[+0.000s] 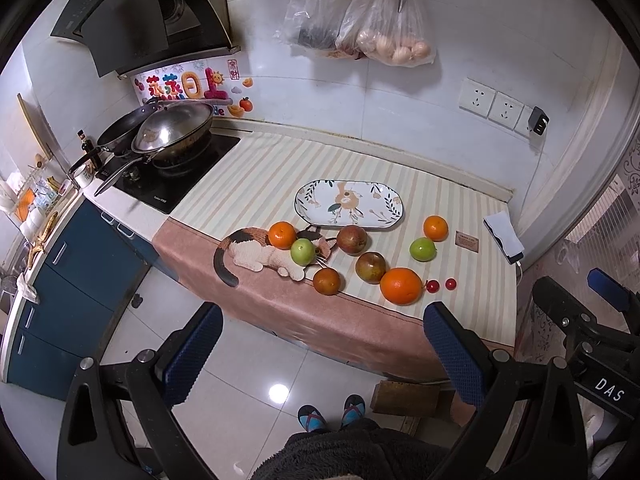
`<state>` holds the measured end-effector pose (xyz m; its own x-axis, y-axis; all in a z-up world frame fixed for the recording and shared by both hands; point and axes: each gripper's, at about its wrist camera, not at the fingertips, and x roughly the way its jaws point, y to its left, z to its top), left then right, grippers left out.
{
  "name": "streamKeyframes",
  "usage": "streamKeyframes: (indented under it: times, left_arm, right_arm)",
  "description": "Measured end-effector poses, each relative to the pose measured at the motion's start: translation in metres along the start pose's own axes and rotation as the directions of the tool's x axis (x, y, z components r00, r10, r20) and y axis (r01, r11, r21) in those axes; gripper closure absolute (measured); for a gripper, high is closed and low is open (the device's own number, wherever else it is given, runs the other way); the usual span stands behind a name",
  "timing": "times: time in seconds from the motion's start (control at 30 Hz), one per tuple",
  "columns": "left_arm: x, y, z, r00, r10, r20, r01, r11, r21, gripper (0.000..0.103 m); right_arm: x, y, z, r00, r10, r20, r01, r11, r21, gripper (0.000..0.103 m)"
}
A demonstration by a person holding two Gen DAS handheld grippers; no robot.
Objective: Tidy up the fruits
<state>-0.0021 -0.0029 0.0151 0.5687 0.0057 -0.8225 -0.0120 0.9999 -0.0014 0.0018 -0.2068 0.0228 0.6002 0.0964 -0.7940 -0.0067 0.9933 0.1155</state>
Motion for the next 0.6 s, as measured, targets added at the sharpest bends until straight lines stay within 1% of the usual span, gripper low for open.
streamKeyframes:
  times: [0.03, 0.6]
  left_arm:
    - [0.0004, 0.0004, -0.0005, 1.0, -0.001, 0.0, 0.001, 1.0, 0.0, 0.0]
    - [-0.0005, 0.0006, -0.0006, 1.0, -0.001, 0.002, 0.001, 1.0, 0.0, 0.0]
  right_arm:
    - [-0.0054, 0.0035, -0.0031, 1.0, 0.001, 0.002, -0.001, 1.0, -0.001, 0.0]
    - [-0.0082, 0.0082, -0.0011, 1.0, 0.002, 0.014, -0.002, 1.0, -0.001, 0.0]
